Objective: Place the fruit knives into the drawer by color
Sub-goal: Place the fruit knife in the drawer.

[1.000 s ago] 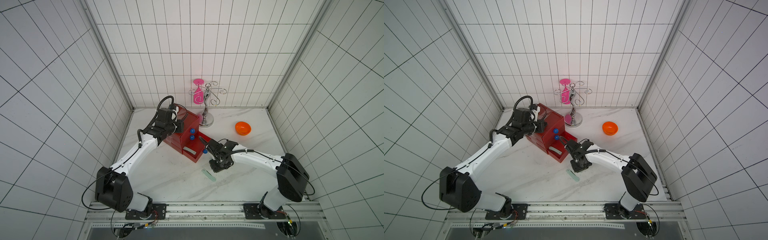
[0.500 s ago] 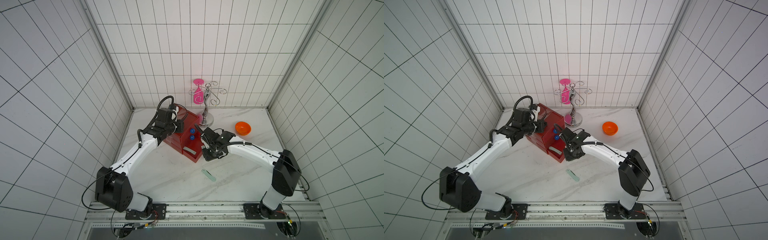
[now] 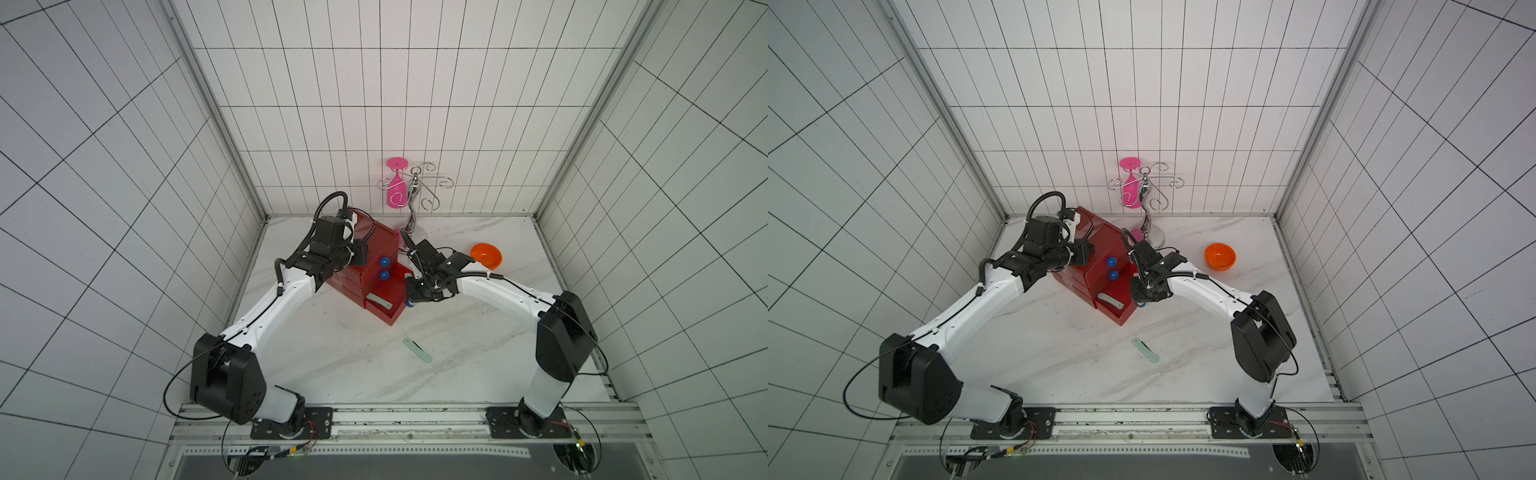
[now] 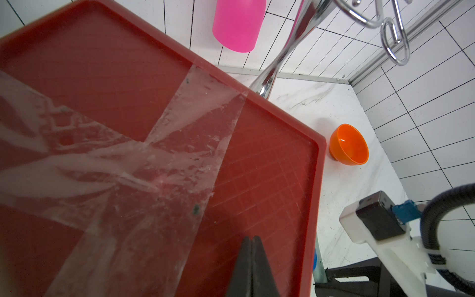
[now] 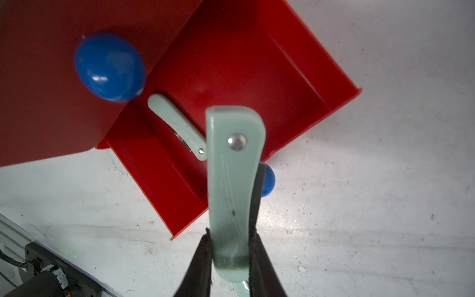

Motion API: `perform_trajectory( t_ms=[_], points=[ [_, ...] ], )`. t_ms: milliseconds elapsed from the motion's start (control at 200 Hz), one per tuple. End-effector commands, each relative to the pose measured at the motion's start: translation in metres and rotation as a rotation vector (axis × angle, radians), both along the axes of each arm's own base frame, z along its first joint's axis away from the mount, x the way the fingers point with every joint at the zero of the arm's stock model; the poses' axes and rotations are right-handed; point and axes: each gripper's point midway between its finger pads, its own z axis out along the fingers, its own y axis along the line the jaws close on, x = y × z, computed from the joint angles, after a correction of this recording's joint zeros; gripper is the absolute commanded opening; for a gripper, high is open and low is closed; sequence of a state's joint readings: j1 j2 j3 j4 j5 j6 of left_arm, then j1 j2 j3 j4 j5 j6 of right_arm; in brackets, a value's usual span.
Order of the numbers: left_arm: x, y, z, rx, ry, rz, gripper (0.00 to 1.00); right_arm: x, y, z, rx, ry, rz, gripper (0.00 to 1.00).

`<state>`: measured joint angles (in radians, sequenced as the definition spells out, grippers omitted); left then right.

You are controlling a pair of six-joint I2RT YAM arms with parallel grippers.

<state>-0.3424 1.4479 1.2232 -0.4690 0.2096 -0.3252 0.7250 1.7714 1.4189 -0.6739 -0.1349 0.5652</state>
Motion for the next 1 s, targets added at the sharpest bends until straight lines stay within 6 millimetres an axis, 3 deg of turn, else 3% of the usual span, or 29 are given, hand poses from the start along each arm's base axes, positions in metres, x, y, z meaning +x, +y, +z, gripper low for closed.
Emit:
perform_trajectory(
  t_ms=[0, 390, 995],
  points=[
    [-0.049, 0.039, -0.102, 0.183, 0.38, 0.068, 0.0, 0.026, 0.024, 0.03, 0.119, -0.046, -0.034, 0.2],
    [-0.049, 0.038, -0.103, 0.181, 0.385, 0.065, 0.0, 0.037, 0.04, 0.014, 0.169, -0.004, -0.048, 0.2],
    [-0.049, 0.039, -0.103, 0.178, 0.386, 0.064, 0.0, 0.039, 0.052, 0.009, 0.204, 0.024, -0.037, 0.22]
  ],
)
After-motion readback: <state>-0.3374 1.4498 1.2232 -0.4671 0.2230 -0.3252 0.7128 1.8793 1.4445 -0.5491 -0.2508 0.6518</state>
